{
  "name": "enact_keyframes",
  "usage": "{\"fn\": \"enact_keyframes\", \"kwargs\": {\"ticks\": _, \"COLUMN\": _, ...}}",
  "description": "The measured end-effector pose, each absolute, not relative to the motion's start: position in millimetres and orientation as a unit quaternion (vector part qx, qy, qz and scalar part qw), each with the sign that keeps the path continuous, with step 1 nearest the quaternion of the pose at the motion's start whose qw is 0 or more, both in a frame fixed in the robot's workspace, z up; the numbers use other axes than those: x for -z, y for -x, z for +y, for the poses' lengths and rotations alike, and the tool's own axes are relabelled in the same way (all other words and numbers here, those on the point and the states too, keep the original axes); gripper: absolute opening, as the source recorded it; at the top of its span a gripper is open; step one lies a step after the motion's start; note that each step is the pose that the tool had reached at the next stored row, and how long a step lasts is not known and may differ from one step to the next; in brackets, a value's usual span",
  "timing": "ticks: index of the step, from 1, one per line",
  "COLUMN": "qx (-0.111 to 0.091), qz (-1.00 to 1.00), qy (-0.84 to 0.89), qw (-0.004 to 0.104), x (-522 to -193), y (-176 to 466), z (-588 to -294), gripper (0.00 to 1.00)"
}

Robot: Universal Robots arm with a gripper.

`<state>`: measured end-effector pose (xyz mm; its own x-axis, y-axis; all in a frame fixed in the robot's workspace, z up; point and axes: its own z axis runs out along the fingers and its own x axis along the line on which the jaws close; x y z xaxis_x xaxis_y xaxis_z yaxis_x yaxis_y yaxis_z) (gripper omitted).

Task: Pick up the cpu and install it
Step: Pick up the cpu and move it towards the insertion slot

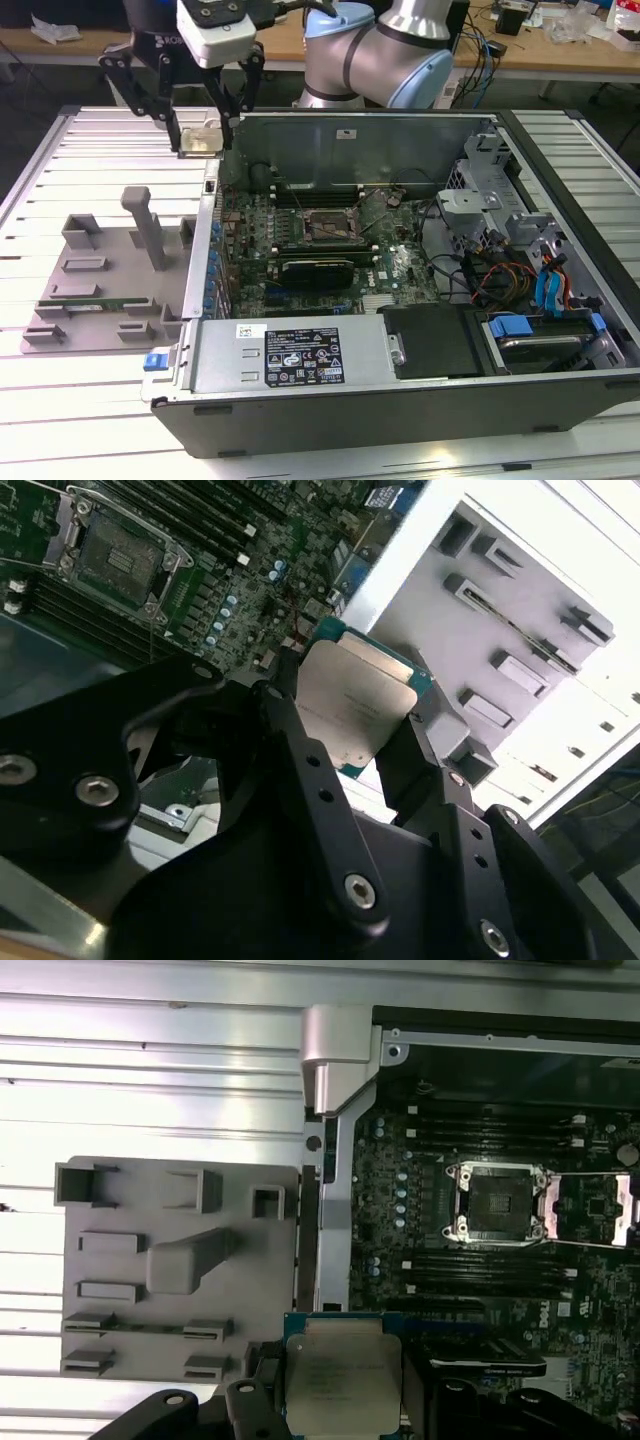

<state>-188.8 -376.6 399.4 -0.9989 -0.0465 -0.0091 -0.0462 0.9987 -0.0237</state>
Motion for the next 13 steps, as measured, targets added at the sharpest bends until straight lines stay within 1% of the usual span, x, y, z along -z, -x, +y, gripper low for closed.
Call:
{"fn": "enact_keyframes", "kwargs": {"ticks": 5, "qx": 0.012, "qz": 1.000, "qy": 0.023, "qw": 0.002, "x": -394, "y": 177, "z": -375, "gripper": 0.55}}
{"fn": "enact_keyframes", "kwargs": {"ticks": 13, "qx": 0.012, "qz": 1.000, "qy": 0.023, "qw": 0.002, "x": -386, "y": 170, "z": -375, "gripper": 0.55}}
